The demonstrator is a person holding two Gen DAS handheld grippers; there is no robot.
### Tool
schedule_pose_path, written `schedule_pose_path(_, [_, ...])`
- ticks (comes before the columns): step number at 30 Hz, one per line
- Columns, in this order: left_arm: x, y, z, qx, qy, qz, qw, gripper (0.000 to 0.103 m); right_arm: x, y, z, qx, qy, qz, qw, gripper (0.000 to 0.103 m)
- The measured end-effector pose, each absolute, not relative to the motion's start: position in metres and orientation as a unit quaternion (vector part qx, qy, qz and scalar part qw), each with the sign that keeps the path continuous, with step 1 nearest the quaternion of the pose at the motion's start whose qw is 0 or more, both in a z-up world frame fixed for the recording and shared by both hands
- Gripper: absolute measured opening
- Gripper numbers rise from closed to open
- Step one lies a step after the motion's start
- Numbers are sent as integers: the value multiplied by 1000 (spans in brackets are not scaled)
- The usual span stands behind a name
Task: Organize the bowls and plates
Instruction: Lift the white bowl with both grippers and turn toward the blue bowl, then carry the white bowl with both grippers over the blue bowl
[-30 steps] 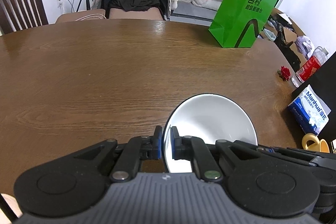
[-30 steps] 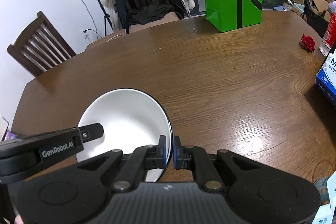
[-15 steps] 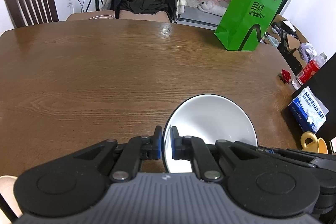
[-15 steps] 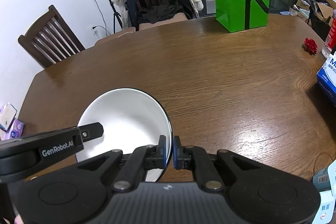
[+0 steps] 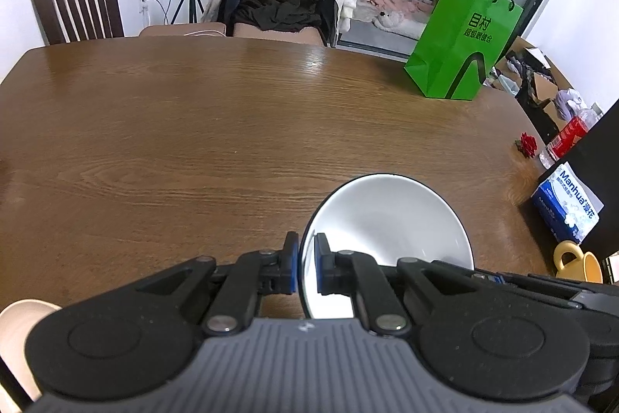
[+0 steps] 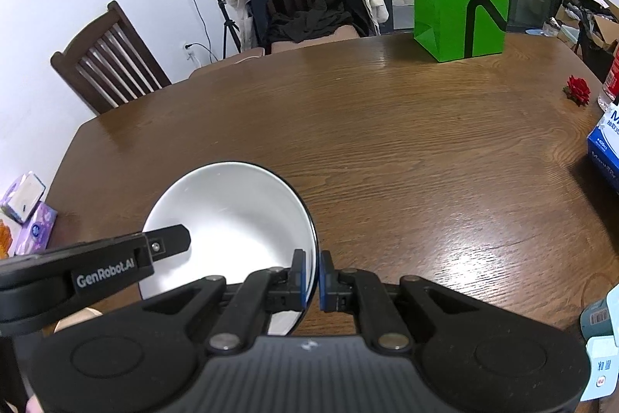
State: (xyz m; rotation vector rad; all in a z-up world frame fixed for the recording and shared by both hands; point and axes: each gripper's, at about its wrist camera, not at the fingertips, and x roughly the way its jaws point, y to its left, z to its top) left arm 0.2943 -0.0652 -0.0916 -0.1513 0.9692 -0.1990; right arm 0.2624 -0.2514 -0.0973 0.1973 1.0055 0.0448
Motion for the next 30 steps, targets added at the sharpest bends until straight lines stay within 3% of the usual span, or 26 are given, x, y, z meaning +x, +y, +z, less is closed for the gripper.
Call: schedule_pose_path(30, [213, -34, -77, -70, 453, -79, 885, 9, 189, -219, -84, 89, 475, 44, 874, 6])
